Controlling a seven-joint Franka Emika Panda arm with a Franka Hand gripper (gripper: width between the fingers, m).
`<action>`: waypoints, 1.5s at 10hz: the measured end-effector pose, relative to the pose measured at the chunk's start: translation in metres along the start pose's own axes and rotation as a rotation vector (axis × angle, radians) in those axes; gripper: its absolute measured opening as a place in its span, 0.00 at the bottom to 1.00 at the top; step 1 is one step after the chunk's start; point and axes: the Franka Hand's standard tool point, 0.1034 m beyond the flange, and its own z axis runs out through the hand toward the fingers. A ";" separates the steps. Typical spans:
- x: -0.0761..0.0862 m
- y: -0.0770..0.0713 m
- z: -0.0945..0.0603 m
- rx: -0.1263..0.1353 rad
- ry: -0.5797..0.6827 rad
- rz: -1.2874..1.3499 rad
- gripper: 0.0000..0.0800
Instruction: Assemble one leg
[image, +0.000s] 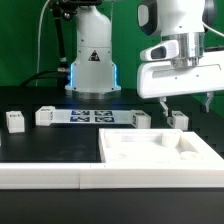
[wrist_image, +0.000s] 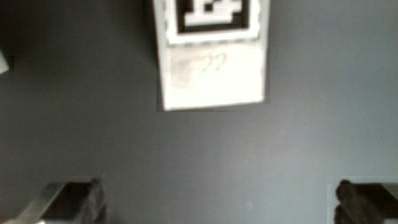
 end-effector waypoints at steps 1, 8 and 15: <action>0.002 0.002 -0.001 -0.003 -0.057 -0.015 0.81; -0.007 -0.003 -0.001 -0.022 -0.493 0.008 0.81; -0.027 -0.001 0.028 -0.042 -0.889 0.031 0.81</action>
Offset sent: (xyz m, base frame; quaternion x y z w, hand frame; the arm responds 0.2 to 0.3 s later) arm 0.0000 0.0000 0.0000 0.0000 -0.1938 0.0000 0.9810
